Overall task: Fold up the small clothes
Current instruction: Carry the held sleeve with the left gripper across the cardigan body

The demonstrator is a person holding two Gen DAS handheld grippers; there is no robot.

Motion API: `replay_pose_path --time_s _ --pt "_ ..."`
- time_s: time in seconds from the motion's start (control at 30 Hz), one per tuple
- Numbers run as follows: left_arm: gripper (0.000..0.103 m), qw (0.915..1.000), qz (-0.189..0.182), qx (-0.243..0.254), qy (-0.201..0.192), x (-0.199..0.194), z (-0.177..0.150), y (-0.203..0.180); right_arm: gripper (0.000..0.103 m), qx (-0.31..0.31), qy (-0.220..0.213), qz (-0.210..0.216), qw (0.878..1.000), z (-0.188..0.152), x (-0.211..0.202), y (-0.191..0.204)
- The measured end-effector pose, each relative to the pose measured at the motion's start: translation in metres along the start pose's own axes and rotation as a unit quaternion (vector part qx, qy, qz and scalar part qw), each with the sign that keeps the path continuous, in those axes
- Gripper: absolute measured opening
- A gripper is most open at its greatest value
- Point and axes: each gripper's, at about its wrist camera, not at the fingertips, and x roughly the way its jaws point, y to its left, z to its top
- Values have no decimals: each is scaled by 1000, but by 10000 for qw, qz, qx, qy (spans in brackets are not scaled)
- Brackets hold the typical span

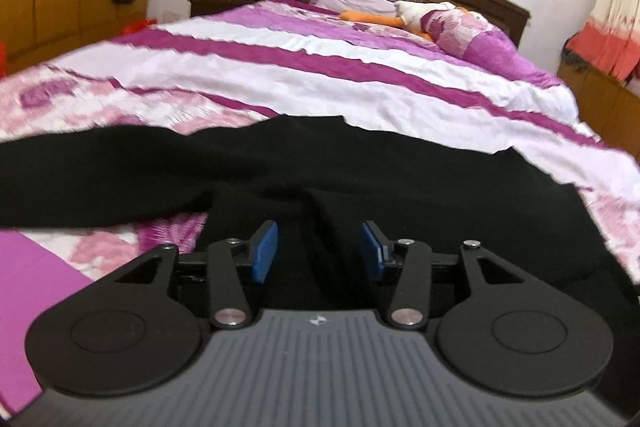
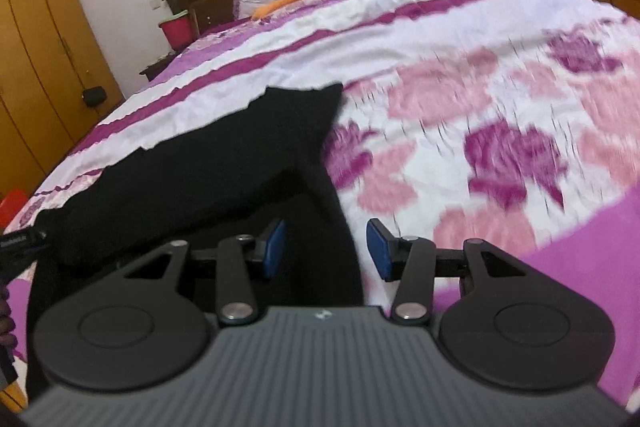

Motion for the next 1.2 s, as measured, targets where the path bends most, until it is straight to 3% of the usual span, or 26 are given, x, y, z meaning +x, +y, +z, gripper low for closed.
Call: replay_pose_path --time_s 0.1,0.37,0.5,0.63,0.7,0.73,0.77,0.8,0.93,1.03,1.13,1.2 --pt "53 9997 -201 -100 101 13 3 1 48 -76 -33 50 10000 22 16 1" --pt "53 9980 -278 -449 340 52 10 9 48 -621 -68 -252 9977 74 100 12" --pt "52 9977 -462 -326 366 60 11 5 48 -430 90 -252 9987 86 142 8" --pt "45 9981 -554 13 284 63 10 -5 47 -408 45 -241 9989 90 165 7" --pt "24 9982 -530 140 248 66 9 -10 46 -458 -20 -276 9986 87 168 9" --pt "10 9982 -498 229 222 67 9 -13 43 -464 -63 -272 9985 85 169 9" --pt "9 9981 -443 380 193 66 9 -17 16 -527 -135 -271 9982 82 168 10" --pt "9 9976 -319 606 60 64 11 -23 8 -597 -249 -304 9974 80 165 11" --pt "9 9909 -204 1147 -679 52 29 -44 8 -616 -1039 -465 9916 78 142 11" --pt "9 9852 -85 1417 -961 64 42 -57 8 -653 -1320 -757 9862 76 138 11" --pt "9 9859 139 1456 -815 93 50 -60 5 -472 -1478 -1146 9812 77 141 4" --pt "9 9895 164 1394 -354 120 49 -56 5 -144 -1241 -1262 9841 80 151 -8"
